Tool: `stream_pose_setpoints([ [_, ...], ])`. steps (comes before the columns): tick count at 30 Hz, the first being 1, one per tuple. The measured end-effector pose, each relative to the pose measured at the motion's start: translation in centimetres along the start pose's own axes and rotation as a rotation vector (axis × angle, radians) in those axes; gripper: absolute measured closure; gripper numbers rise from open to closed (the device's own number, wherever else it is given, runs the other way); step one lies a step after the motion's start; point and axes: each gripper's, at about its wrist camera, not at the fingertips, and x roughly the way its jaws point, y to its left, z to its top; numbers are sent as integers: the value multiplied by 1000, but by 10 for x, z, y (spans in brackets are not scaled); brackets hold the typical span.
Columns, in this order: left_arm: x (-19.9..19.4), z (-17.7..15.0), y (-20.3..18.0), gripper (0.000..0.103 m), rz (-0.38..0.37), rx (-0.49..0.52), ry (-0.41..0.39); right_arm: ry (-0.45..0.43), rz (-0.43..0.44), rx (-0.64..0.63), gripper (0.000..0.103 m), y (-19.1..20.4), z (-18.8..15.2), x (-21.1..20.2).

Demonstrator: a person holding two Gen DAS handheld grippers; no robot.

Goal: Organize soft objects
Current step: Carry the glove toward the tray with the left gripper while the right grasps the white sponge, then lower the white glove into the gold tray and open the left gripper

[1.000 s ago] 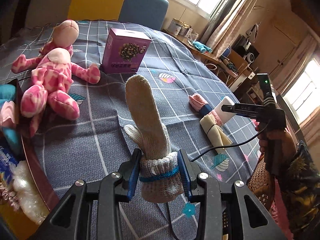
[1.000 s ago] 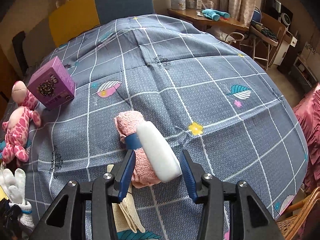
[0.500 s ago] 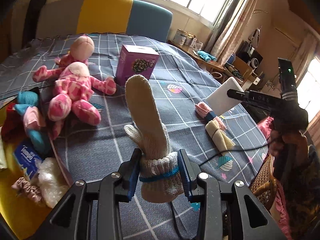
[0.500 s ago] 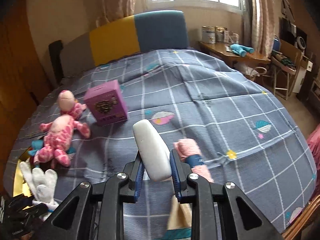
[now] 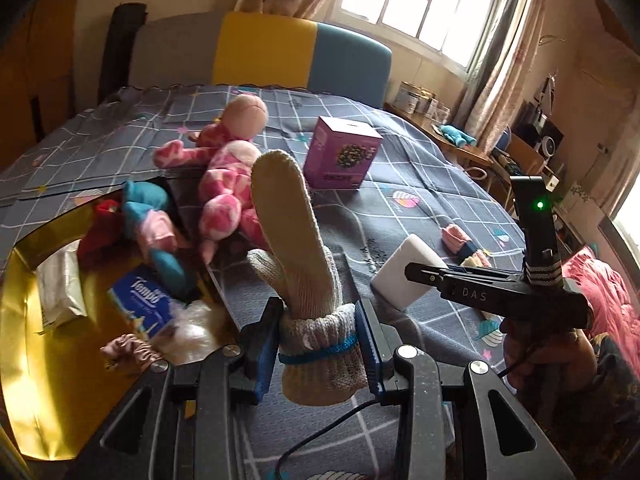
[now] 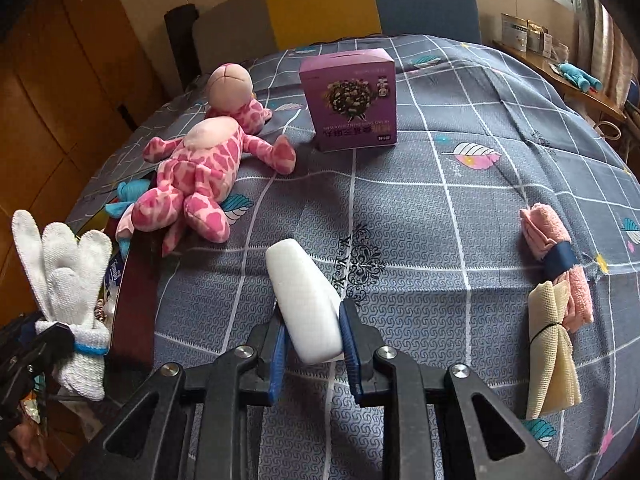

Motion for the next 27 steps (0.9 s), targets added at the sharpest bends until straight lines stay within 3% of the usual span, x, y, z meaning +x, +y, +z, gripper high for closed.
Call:
stream_pose_setpoints([
  [11, -20, -11, 35, 66, 41, -71, -20, -19, -49, 1, 80, 2, 4, 3],
  [20, -53, -19, 134, 66, 161, -312, -63, -30, -50, -7, 80, 5, 2, 2],
  [27, -39, -14, 175, 66, 179, -376, -32, -37, -48, 1, 80, 3, 2, 1],
])
